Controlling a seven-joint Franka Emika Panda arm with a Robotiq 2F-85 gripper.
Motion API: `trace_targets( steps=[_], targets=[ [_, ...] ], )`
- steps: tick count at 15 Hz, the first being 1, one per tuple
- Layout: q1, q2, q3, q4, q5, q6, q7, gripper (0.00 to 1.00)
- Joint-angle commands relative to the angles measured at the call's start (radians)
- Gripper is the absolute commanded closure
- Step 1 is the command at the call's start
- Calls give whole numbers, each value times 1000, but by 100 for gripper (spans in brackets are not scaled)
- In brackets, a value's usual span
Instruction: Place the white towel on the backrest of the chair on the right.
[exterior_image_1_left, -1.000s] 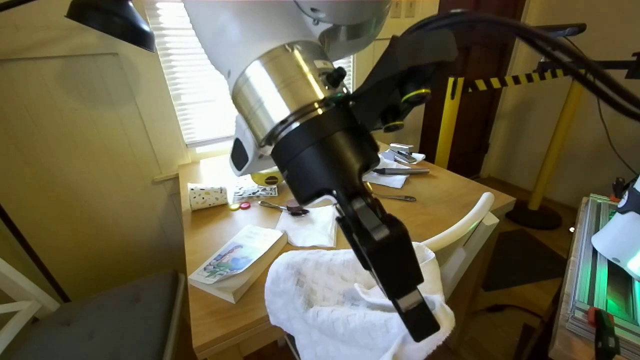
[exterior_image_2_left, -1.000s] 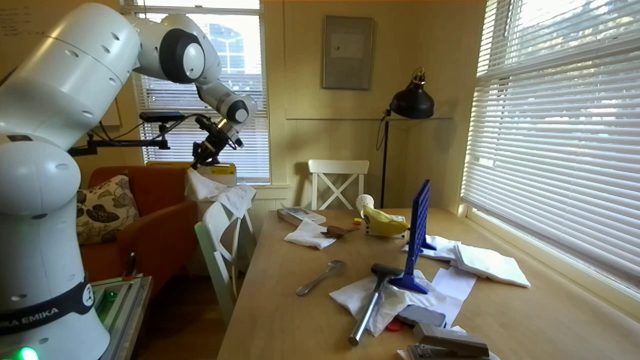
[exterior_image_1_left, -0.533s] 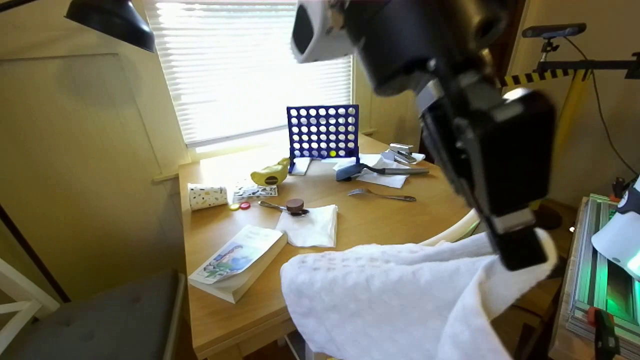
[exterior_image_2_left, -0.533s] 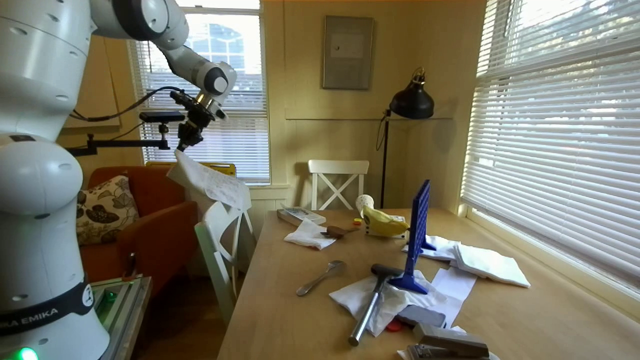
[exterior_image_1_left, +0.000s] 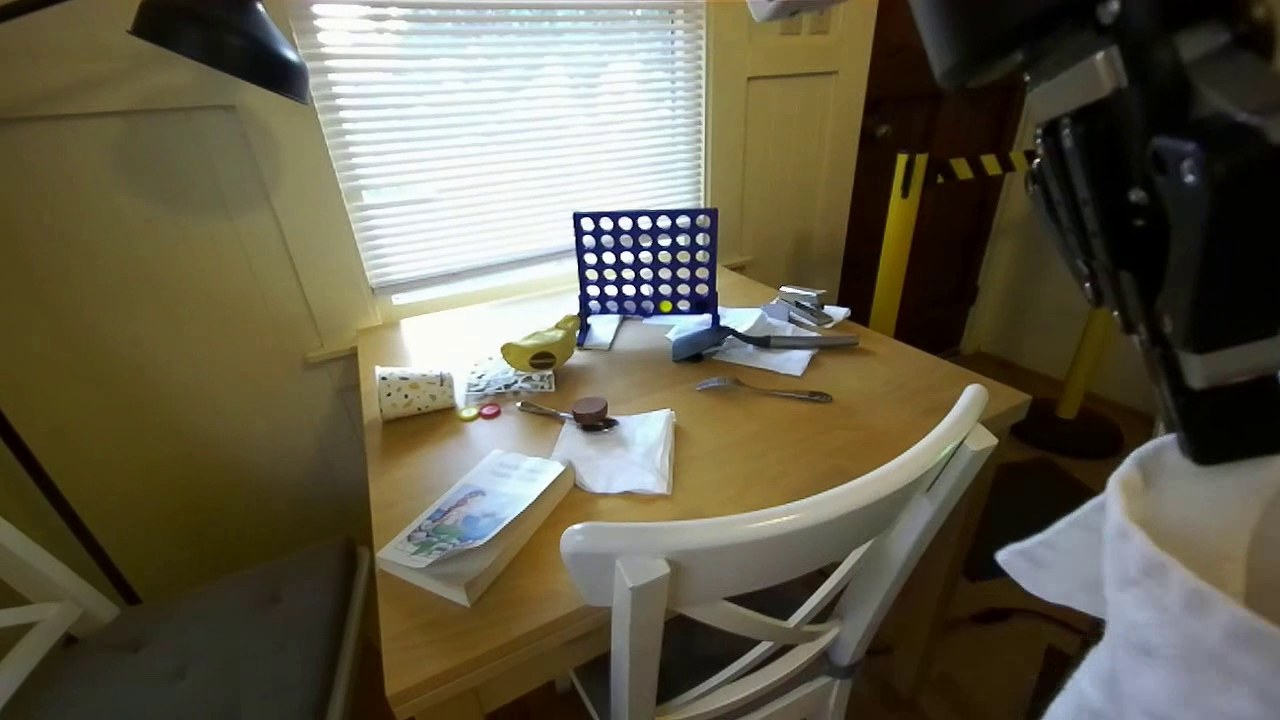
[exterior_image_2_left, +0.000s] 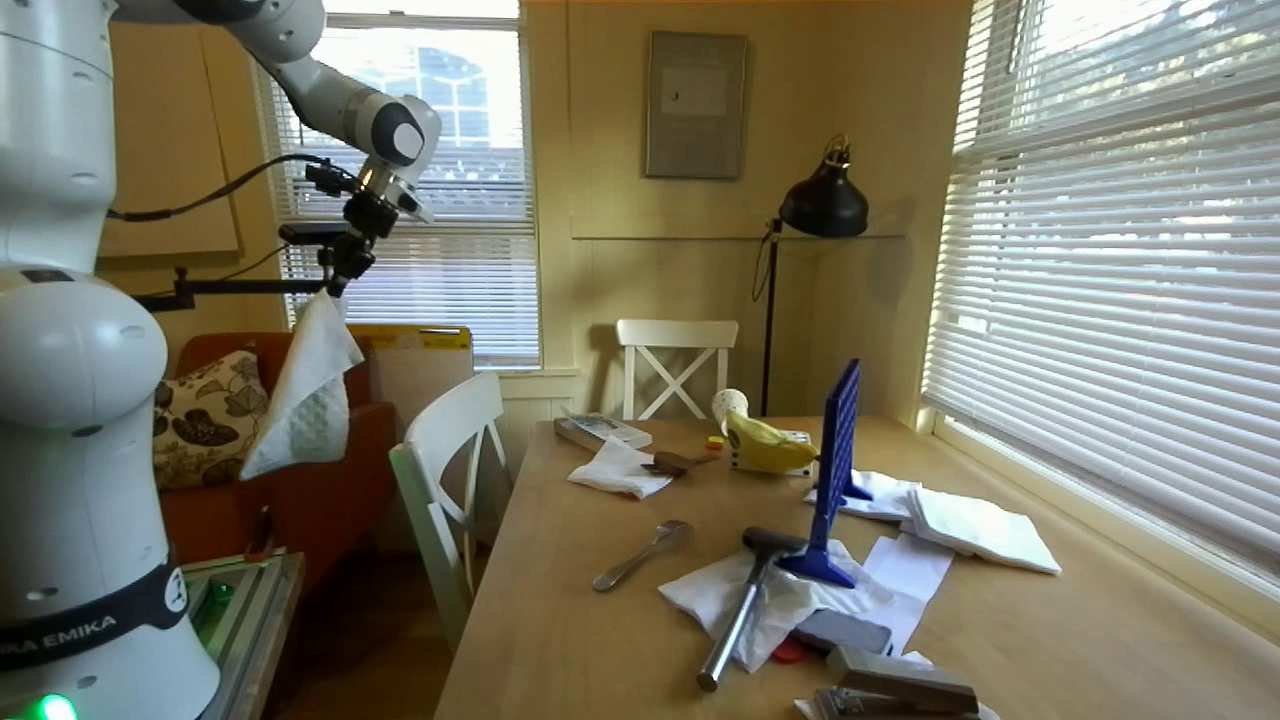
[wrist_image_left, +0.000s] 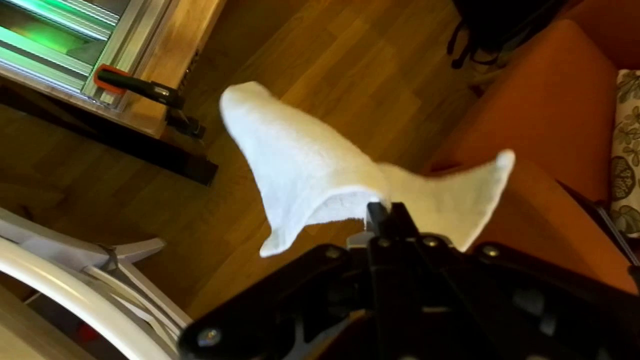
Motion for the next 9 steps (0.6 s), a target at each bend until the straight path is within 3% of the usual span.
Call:
trace_targets(
  steps=[1,4,9],
  targets=[
    [-2,-1,4,5,-23,-20,-5,99],
    [-21,-121,-5,-98,6,-19,39,99],
    [-62,-344,5,-255,17,-116,219,99]
  ],
)
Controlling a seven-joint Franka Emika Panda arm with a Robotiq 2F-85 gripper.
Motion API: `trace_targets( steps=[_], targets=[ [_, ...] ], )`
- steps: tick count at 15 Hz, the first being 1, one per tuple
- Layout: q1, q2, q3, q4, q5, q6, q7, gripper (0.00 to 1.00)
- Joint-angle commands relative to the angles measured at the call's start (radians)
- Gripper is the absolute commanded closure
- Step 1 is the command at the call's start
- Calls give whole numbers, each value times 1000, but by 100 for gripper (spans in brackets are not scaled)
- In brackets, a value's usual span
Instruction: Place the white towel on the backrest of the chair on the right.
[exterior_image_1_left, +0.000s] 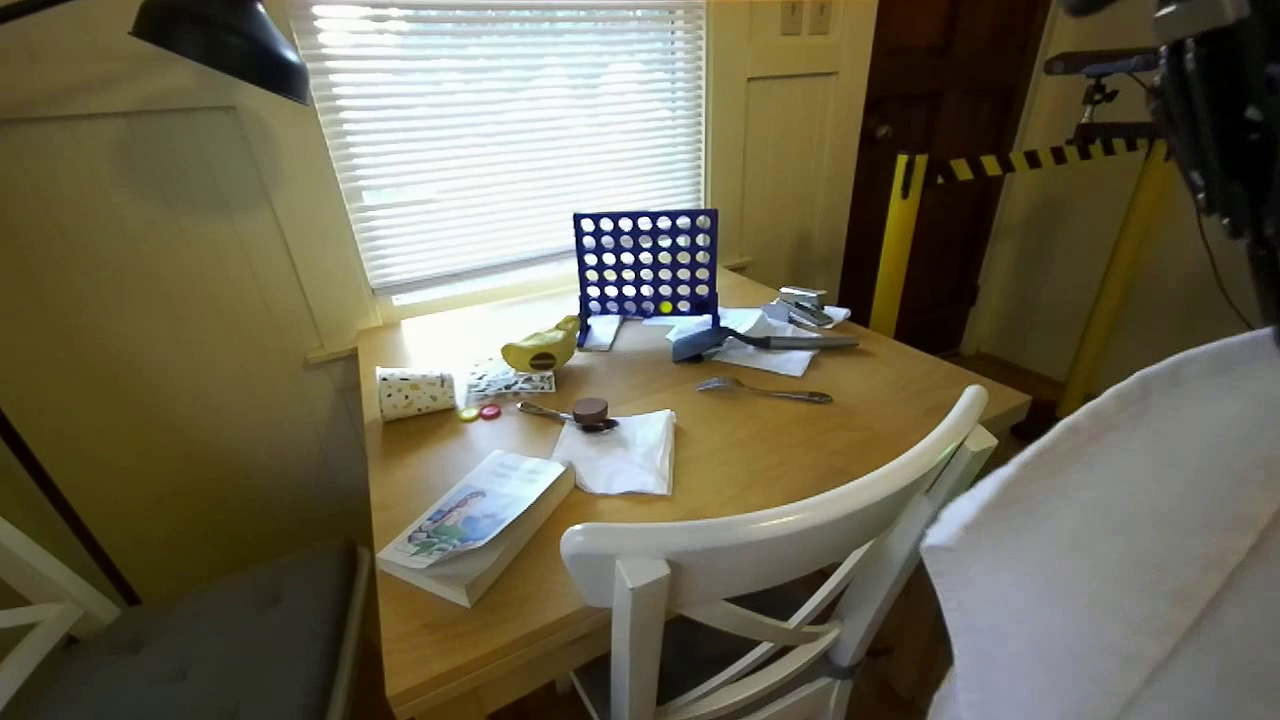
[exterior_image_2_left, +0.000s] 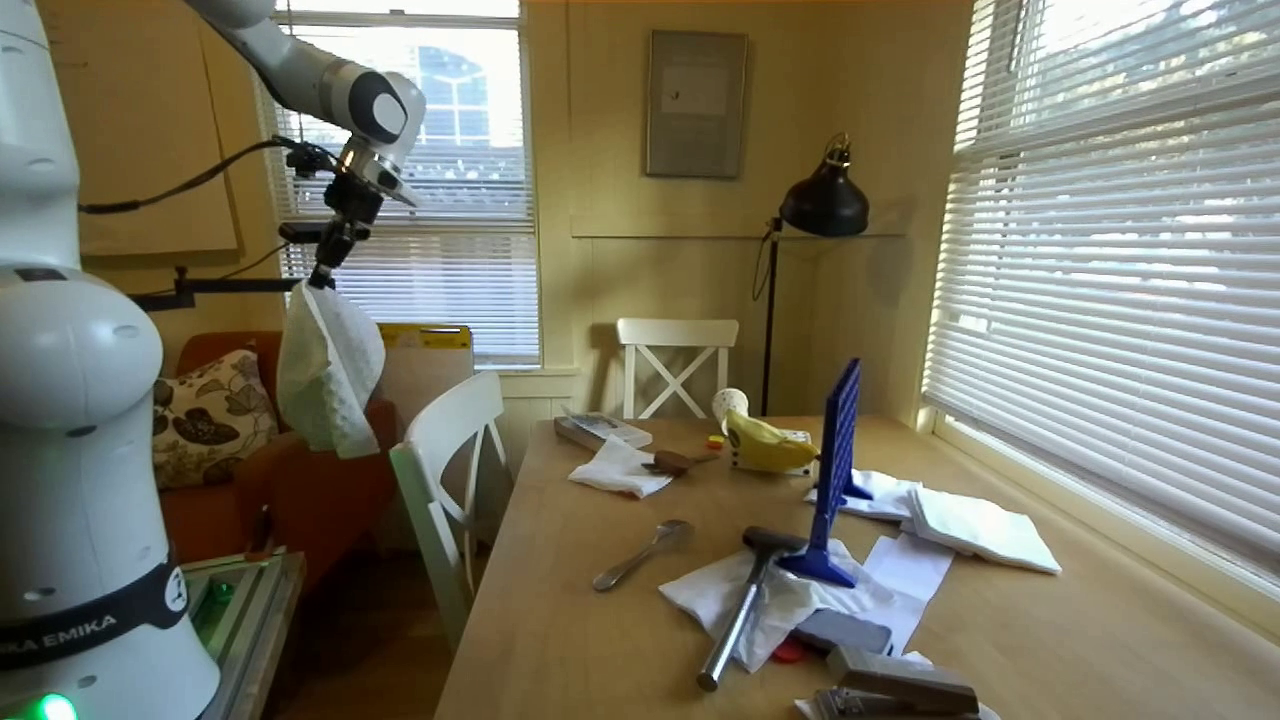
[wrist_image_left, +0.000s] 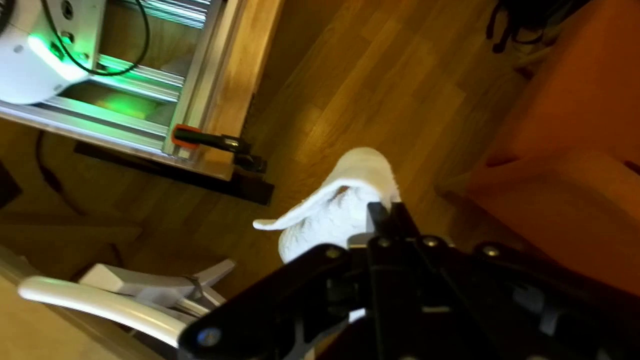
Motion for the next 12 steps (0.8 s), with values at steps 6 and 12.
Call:
trace_targets(
  steps=[6,12],
  targets=[
    [-72,-211,32,-150,-27,-32,7,99],
    [-125,-395,3,-341,-176,-18,-412,99]
  ],
)
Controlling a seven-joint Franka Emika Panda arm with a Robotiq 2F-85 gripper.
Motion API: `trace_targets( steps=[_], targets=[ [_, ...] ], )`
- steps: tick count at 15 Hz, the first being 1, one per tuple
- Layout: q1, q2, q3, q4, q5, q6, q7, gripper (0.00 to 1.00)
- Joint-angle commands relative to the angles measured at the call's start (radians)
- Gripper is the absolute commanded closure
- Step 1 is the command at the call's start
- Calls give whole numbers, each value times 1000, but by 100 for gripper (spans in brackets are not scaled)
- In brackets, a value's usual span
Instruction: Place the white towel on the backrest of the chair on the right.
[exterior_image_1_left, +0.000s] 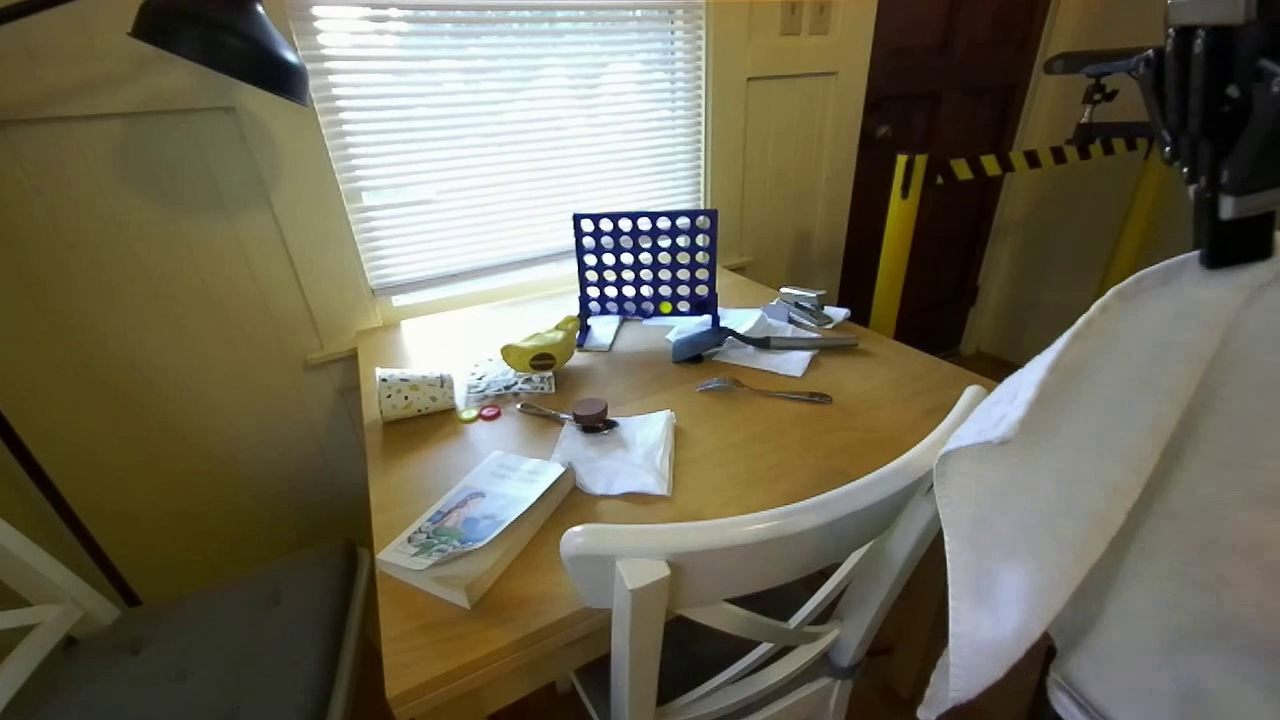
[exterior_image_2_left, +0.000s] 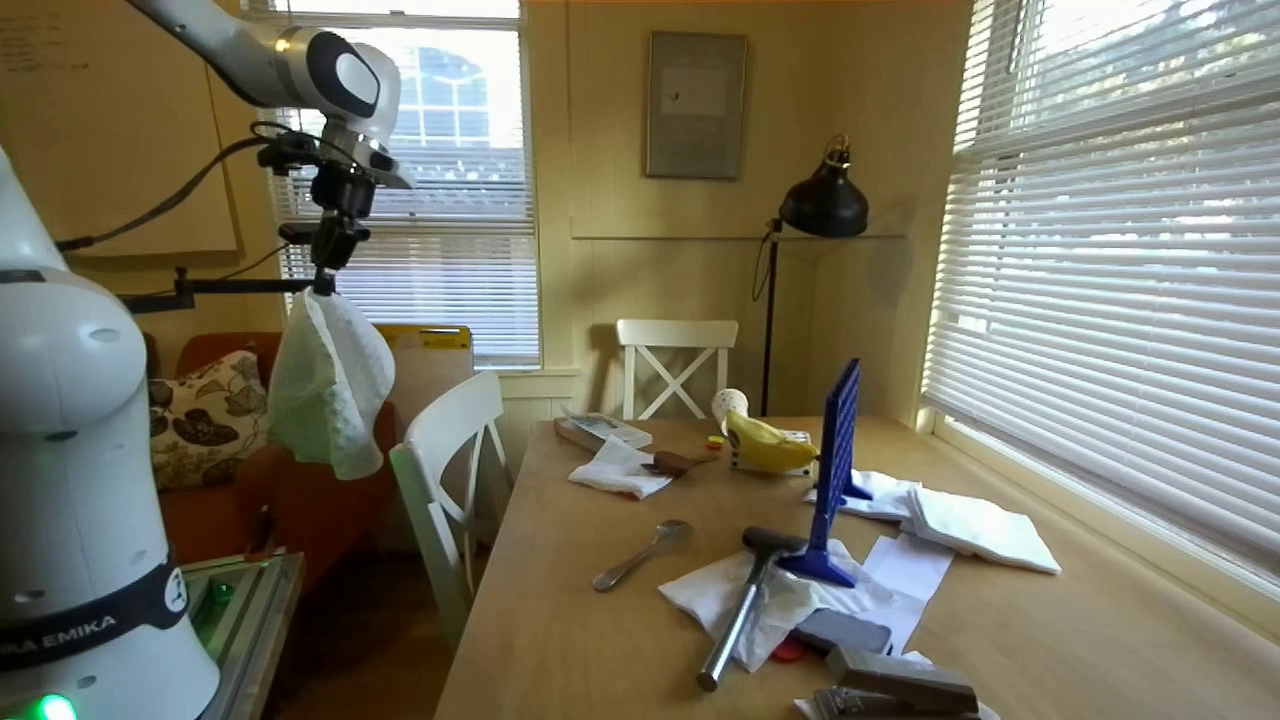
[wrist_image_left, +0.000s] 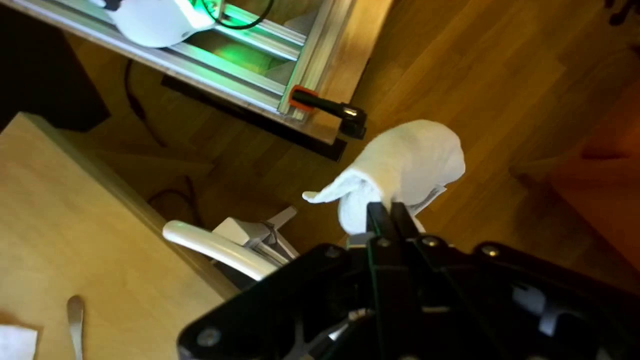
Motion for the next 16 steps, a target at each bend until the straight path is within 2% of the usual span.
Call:
trace_targets(
  steps=[1,5,6,8,11,16],
  targets=[
    [-50,-143,-15,-140,-79,28,-262,99],
    [-76,-218,-70,-241,-170,107,-540,99],
    [-86,-155,-32,-171,-132,48,-431,97],
    [-90,-180,-58,-208,-146,82,-506,97],
    [-92,-191,-60,-228,-152,103,-518,99],
    [-134,-102,-42,-190,-331,410,-581,99]
  ],
)
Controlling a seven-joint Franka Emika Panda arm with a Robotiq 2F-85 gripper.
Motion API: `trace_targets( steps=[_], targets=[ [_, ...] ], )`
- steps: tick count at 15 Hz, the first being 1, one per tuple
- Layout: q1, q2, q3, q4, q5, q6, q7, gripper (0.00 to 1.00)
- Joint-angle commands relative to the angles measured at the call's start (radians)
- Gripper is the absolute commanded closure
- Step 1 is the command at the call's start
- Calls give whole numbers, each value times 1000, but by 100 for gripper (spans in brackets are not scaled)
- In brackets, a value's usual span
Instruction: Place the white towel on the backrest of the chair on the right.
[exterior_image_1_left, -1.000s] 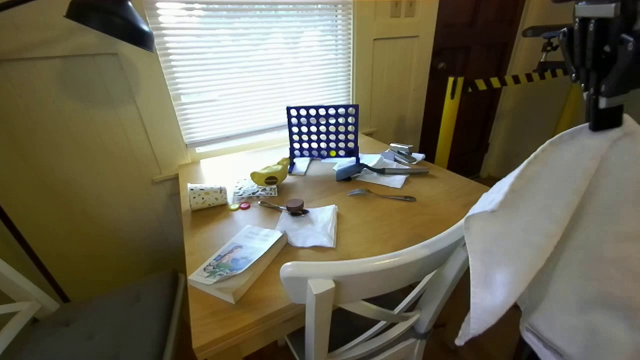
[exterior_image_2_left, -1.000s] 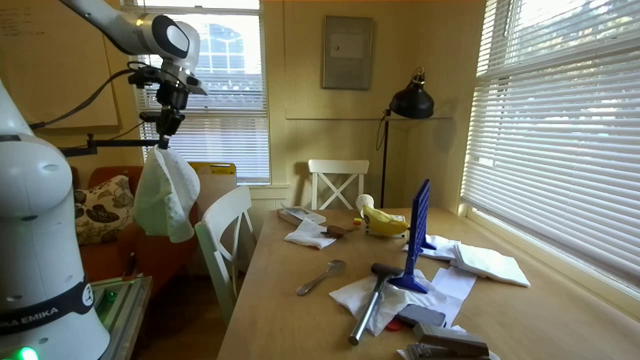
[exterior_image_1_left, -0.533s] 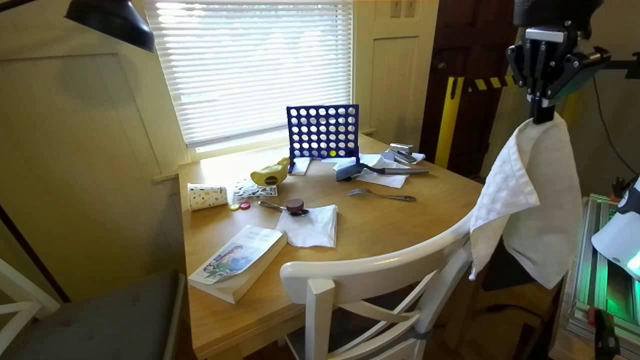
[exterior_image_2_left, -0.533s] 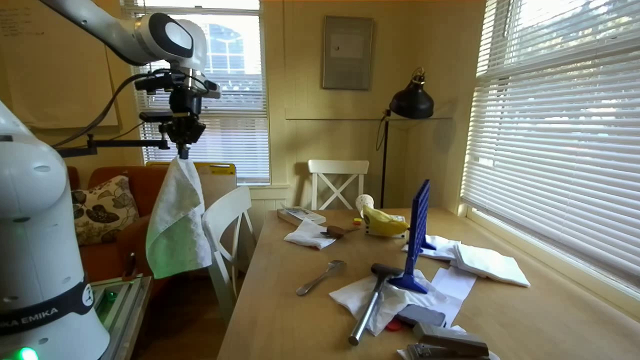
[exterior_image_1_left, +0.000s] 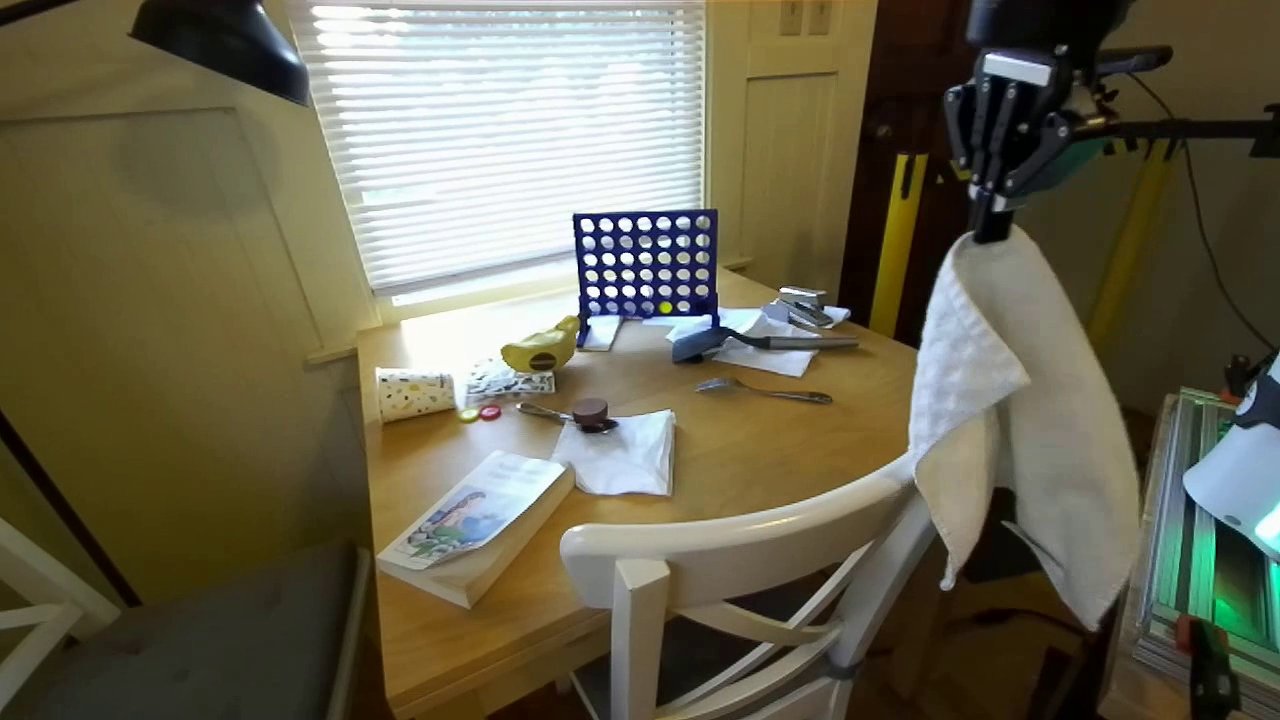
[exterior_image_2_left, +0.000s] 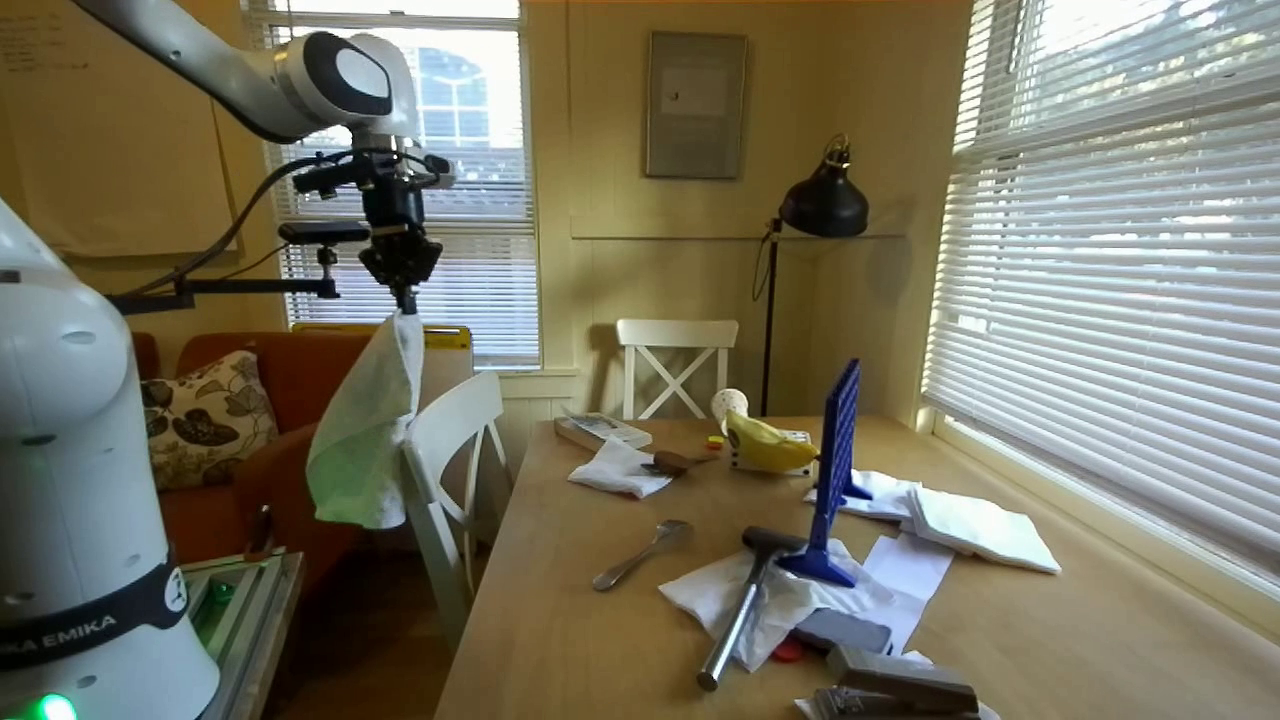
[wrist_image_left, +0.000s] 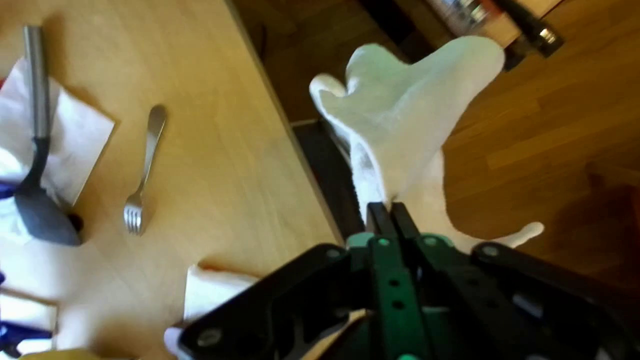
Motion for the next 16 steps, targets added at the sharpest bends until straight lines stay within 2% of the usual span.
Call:
trace_targets(
  steps=[1,5,10,12,16],
  targets=[
    [-46,92,20,45,-131,189,-41,99],
    [-58,165,18,61,-205,349,-61,99],
    [1,269,-21,85,-82,516,-262,99],
    [1,302,-12,112,-68,501,-297,99],
    [-29,302,-6,111,-101,420,-241,99]
  ],
)
